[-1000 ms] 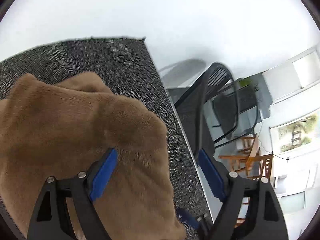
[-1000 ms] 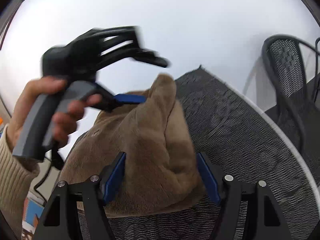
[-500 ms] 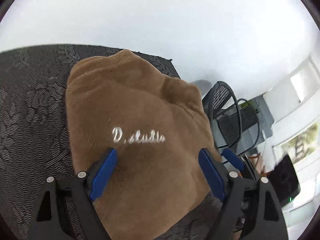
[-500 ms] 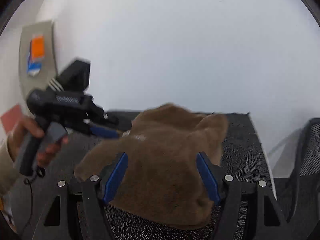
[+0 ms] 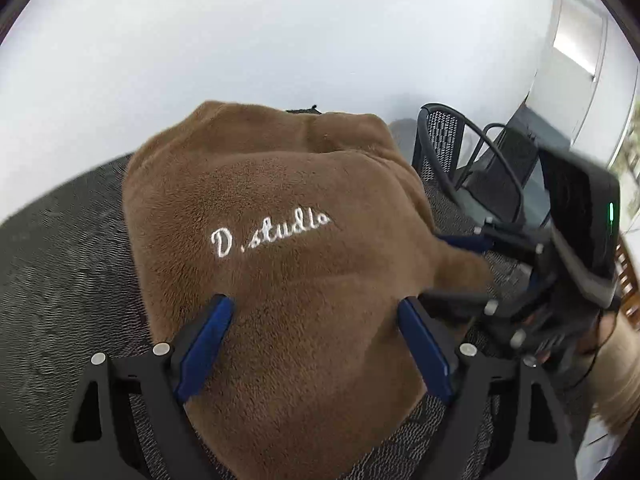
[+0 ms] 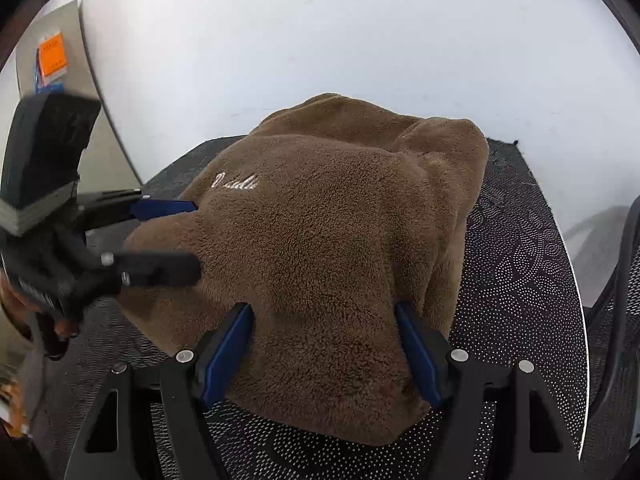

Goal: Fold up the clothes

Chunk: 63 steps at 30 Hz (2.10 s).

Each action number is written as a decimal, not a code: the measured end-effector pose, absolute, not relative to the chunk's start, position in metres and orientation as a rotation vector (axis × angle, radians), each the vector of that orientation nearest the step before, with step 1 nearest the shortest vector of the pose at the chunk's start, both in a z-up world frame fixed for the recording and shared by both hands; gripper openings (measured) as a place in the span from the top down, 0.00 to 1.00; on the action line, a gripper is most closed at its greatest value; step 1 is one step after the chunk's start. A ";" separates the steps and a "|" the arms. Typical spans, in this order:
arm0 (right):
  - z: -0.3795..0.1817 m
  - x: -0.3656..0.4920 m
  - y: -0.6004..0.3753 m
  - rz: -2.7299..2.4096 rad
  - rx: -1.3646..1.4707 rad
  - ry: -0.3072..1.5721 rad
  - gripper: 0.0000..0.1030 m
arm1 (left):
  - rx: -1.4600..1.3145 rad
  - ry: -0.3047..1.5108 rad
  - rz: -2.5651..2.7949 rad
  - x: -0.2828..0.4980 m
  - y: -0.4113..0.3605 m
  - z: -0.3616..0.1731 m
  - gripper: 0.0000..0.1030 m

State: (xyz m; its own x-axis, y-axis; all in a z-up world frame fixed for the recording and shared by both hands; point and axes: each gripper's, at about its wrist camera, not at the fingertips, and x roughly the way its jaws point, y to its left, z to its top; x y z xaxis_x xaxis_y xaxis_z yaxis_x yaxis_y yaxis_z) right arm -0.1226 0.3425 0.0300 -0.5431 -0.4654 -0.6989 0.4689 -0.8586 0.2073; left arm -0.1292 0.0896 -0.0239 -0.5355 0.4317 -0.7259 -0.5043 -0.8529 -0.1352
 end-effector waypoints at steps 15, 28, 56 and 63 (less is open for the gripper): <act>0.073 -0.247 0.328 -2.295 1.051 -0.152 0.28 | -0.995 0.199 2.329 -0.106 0.099 -0.037 0.01; 0.010 -0.285 0.313 -2.357 1.238 -0.012 0.28 | -0.913 0.395 2.380 -0.099 0.122 -0.057 0.01; 0.009 -0.152 0.284 -2.318 0.944 0.188 0.27 | -0.957 0.197 2.394 -0.096 0.092 -0.044 0.01; 0.013 -0.150 0.290 -2.314 0.939 0.166 0.27 | -1.193 0.132 2.554 -0.119 0.068 -0.069 0.01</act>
